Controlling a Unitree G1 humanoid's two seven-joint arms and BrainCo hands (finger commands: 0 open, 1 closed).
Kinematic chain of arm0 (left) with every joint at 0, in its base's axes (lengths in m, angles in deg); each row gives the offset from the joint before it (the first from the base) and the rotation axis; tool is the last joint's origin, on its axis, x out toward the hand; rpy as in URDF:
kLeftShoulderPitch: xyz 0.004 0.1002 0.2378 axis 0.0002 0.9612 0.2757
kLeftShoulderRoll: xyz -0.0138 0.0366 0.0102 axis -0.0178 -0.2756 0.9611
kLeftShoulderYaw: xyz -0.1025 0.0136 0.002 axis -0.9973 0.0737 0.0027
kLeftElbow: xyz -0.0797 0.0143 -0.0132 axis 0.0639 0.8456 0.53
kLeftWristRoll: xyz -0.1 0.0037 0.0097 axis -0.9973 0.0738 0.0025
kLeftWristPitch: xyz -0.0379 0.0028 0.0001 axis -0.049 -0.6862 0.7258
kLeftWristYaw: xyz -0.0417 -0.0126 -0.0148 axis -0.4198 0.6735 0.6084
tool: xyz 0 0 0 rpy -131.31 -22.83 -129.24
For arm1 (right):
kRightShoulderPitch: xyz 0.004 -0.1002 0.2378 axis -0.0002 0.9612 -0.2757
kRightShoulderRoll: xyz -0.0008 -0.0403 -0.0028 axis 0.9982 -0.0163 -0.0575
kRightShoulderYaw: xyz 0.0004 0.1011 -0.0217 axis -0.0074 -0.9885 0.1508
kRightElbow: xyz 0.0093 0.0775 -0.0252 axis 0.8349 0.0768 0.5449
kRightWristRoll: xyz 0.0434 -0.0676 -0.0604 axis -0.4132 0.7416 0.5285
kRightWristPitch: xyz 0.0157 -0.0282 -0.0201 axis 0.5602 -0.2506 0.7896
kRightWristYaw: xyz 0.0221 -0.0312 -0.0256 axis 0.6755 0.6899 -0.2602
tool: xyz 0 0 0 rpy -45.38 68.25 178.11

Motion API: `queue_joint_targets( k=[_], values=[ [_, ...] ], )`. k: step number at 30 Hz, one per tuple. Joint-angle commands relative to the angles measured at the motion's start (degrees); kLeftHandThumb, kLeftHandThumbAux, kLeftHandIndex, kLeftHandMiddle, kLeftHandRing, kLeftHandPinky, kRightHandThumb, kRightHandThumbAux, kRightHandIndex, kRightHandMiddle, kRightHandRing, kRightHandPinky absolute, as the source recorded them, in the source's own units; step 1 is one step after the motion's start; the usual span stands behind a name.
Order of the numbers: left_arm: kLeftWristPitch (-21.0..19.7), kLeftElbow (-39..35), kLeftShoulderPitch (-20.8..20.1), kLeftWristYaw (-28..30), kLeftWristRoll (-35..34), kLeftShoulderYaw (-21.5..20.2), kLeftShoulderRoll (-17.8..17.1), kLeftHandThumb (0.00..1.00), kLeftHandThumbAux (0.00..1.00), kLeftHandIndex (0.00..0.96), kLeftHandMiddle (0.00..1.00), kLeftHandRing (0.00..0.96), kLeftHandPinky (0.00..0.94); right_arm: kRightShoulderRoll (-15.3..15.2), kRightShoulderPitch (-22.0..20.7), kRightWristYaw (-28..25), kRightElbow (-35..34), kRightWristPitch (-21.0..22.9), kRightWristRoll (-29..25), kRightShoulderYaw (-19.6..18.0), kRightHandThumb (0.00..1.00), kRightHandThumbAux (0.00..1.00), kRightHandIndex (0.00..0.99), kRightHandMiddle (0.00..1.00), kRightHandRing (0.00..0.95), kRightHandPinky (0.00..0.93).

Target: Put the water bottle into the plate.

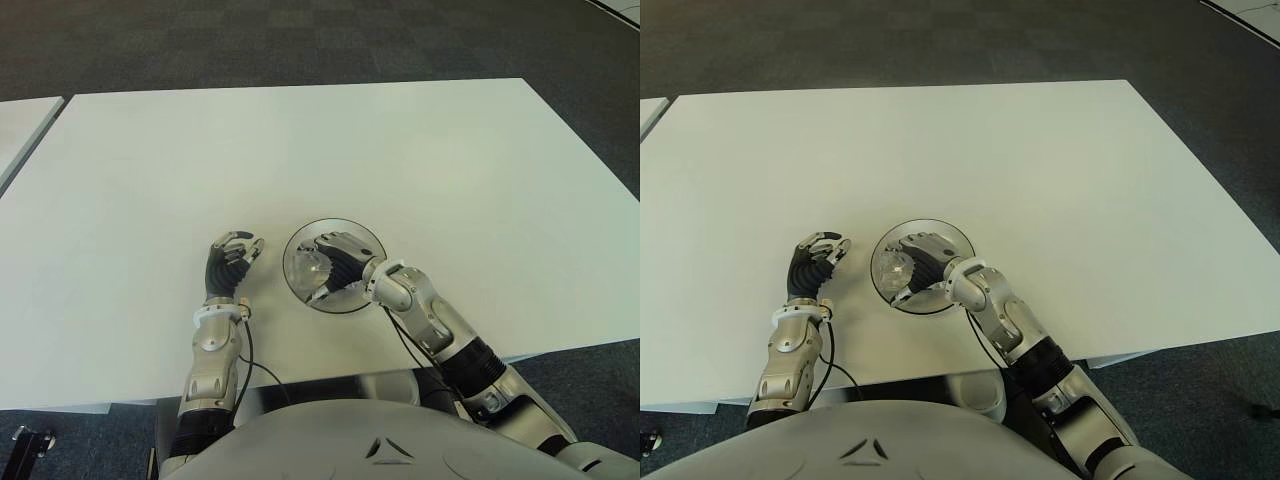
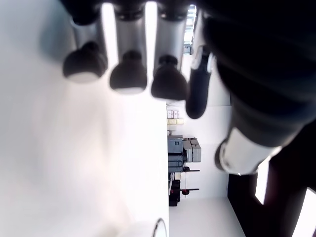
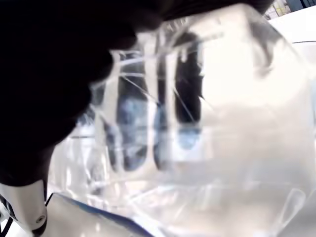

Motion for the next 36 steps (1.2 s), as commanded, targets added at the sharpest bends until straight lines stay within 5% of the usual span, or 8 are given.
queue_joint_targets(
  k=[1, 10, 36],
  values=[
    [-0.9, 1.4, 0.4, -0.5, 0.2, 0.0, -0.1, 0.704, 0.719, 0.438, 0.846, 0.853, 0.855, -1.7, 0.8, -3.0, 0.8, 0.1, 0.4, 1.5, 0.266, 0.660, 0.036, 0.037, 0.052, 0.104],
    [-0.5, 1.2, 0.5, -0.5, 0.4, 0.0, -0.1, 0.704, 0.720, 0.438, 0.850, 0.857, 0.859, -2.4, 0.9, -0.7, 1.1, -3.1, 0.3, 1.6, 0.210, 0.608, 0.001, 0.001, 0.001, 0.005],
    [-0.9, 1.5, 0.5, -0.4, 0.0, -0.3, -0.1, 0.701, 0.721, 0.438, 0.845, 0.852, 0.850, -1.5, 3.5, 16.8, 2.2, -10.8, 1.2, -1.3, 0.178, 0.427, 0.000, 0.000, 0.000, 0.000]
  ],
)
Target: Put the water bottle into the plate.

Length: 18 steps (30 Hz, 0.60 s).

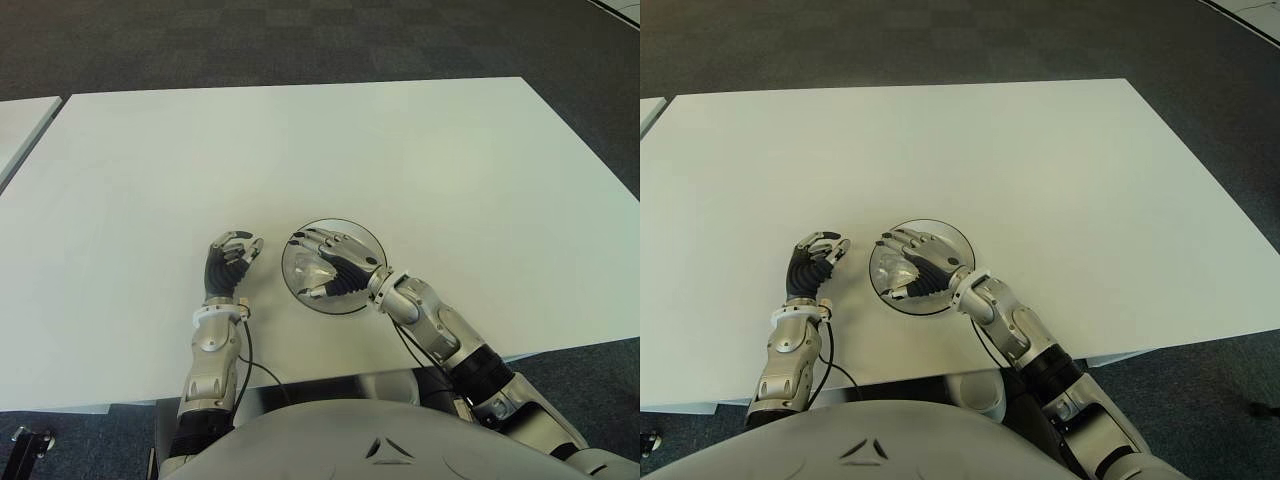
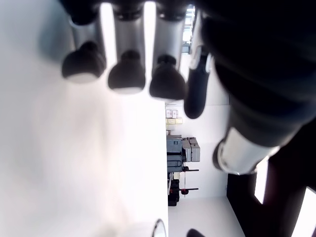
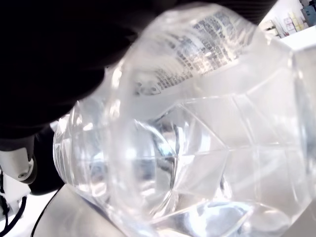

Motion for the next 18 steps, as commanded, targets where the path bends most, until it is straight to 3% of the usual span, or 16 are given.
queue_joint_targets(
  k=[1, 10, 15, 18],
  values=[
    [-1.6, 1.3, 0.4, -0.5, 0.0, -0.1, 0.1, 0.701, 0.721, 0.438, 0.846, 0.853, 0.852, 0.2, 1.4, 4.3, -0.8, -0.8, 0.5, -2.0, 0.166, 0.431, 0.000, 0.000, 0.000, 0.000],
    [-1.6, 1.0, 0.5, -0.6, 0.2, 0.0, 0.1, 0.702, 0.721, 0.438, 0.848, 0.853, 0.849, 0.3, 2.7, 14.3, -1.0, -5.0, -1.8, -7.2, 0.062, 0.465, 0.000, 0.000, 0.000, 0.000],
    [-1.2, 1.2, 0.4, -0.6, 0.2, -0.1, 0.1, 0.702, 0.721, 0.438, 0.847, 0.852, 0.848, 0.3, 3.5, 18.8, -0.2, -8.1, -3.1, -10.1, 0.057, 0.485, 0.000, 0.000, 0.000, 0.000],
    [-1.0, 1.3, 0.3, -0.6, 0.2, -0.1, 0.1, 0.701, 0.721, 0.438, 0.846, 0.853, 0.850, 1.9, 4.3, 21.7, 0.7, -9.7, -4.9, -11.6, 0.069, 0.495, 0.000, 0.000, 0.000, 0.000]
  ],
)
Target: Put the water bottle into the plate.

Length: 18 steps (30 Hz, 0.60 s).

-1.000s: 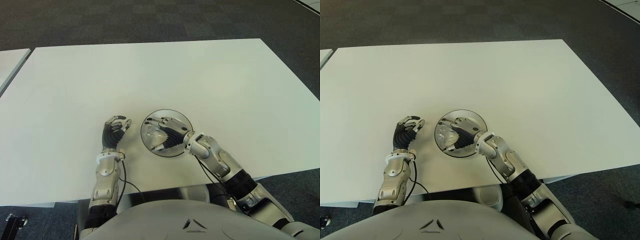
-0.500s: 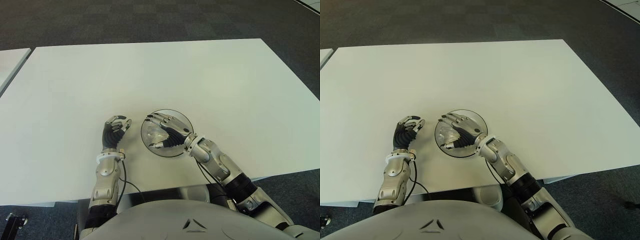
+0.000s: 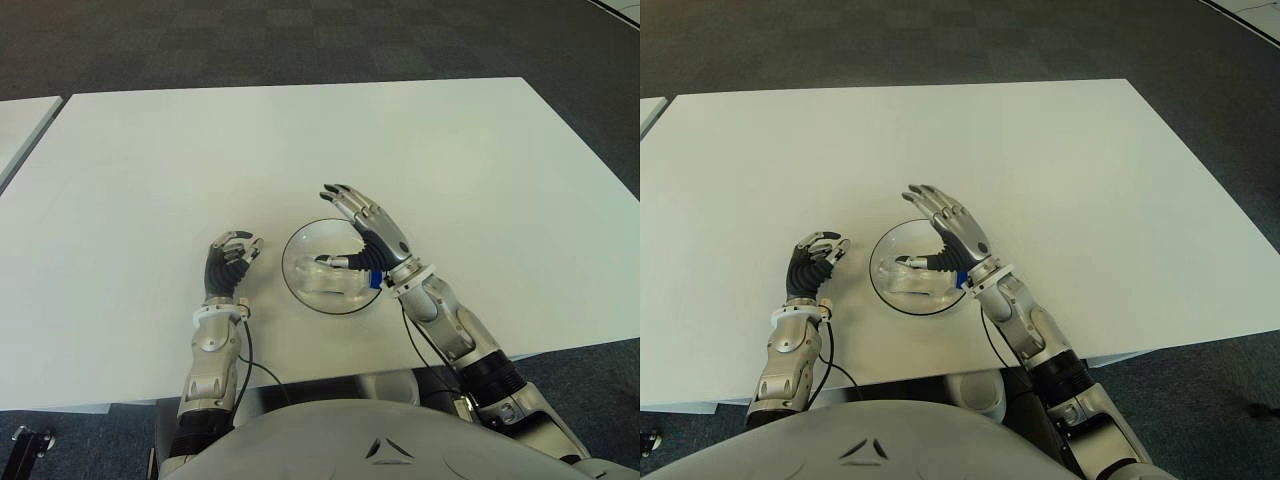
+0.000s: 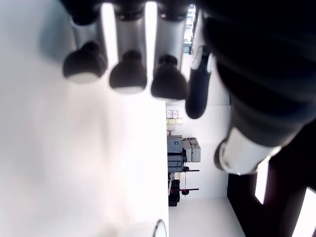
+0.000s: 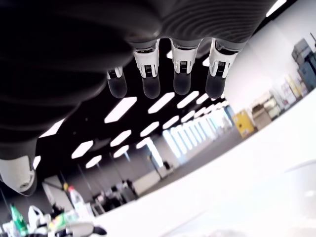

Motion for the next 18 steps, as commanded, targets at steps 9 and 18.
queue_joint_targets(
  k=[9, 18],
  values=[
    [-0.6, 1.5, 0.0, -0.8, 0.2, -0.1, 0.1, 0.702, 0.721, 0.438, 0.850, 0.860, 0.861, 5.0, 1.1, 8.5, 6.5, -6.8, -8.6, -7.2, 0.141, 0.499, 0.000, 0.000, 0.000, 0.028],
    [-1.7, 1.0, -0.2, -1.8, 0.8, 0.0, 0.2, 0.701, 0.721, 0.438, 0.859, 0.868, 0.866, 4.8, -1.3, 15.0, 16.2, -9.7, -8.4, -11.8, 0.193, 0.526, 0.000, 0.000, 0.000, 0.063]
  ],
)
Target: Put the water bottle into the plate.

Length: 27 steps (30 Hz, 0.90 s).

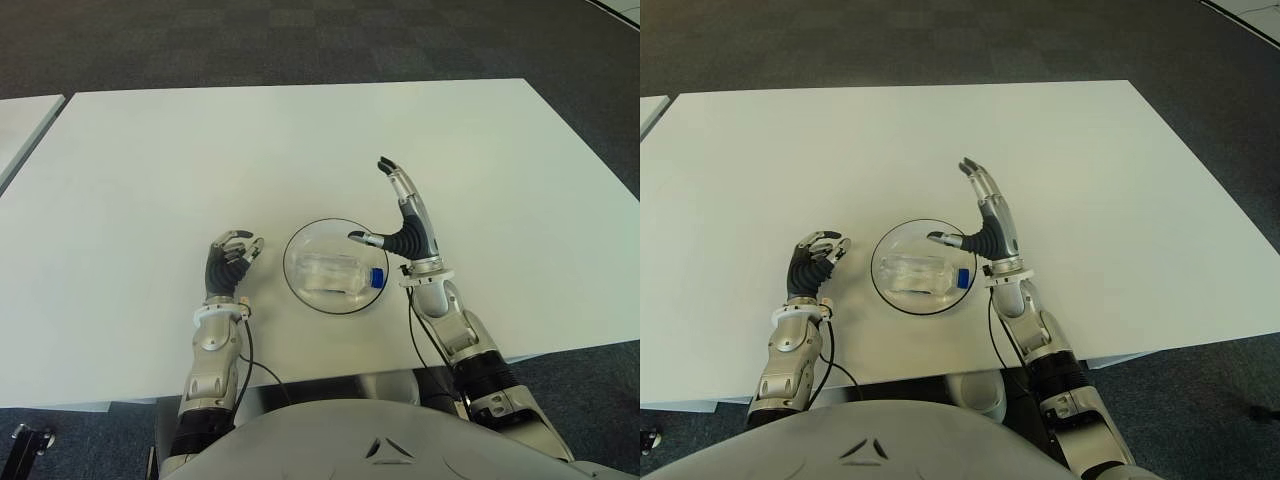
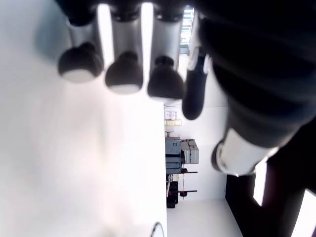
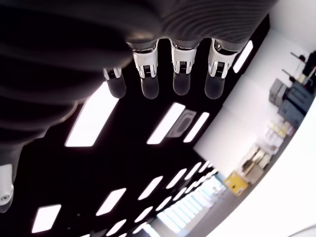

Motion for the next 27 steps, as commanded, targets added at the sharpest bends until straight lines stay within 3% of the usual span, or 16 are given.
queue_joint_targets(
  k=[1, 8, 16, 20, 27],
  values=[
    [-1.9, 0.8, 0.0, -1.0, 0.7, 0.0, 0.1, 0.701, 0.721, 0.438, 0.859, 0.868, 0.866, 0.1, -0.9, 3.7, 5.3, -1.3, 0.3, -2.0, 0.198, 0.533, 0.000, 0.000, 0.000, 0.070],
    [-2.9, 0.2, 0.1, -0.9, 0.4, 0.1, 0.0, 0.702, 0.721, 0.438, 0.859, 0.869, 0.864, 3.1, 0.2, 7.6, 8.4, 3.2, -0.6, -4.4, 0.273, 0.660, 0.004, 0.023, 0.033, 0.111],
    [-3.3, -0.4, 0.3, -0.9, 0.5, 0.3, 0.0, 0.703, 0.721, 0.438, 0.852, 0.863, 0.859, 7.0, 2.0, 5.4, 5.0, 10.3, -4.1, -6.4, 0.434, 0.792, 0.079, 0.109, 0.112, 0.182],
    [-3.9, -0.8, 0.3, -0.8, 0.4, 0.3, 0.0, 0.704, 0.720, 0.438, 0.848, 0.861, 0.860, 8.0, 2.7, 3.8, 4.0, 12.7, -5.8, -7.0, 0.457, 0.832, 0.109, 0.135, 0.137, 0.204],
    [-4.5, -1.1, 0.3, -1.1, 0.7, 0.3, 0.0, 0.704, 0.721, 0.438, 0.849, 0.862, 0.864, 8.3, 2.8, 2.2, 5.0, 12.9, -6.9, -7.4, 0.454, 0.844, 0.129, 0.155, 0.162, 0.229]
  ],
)
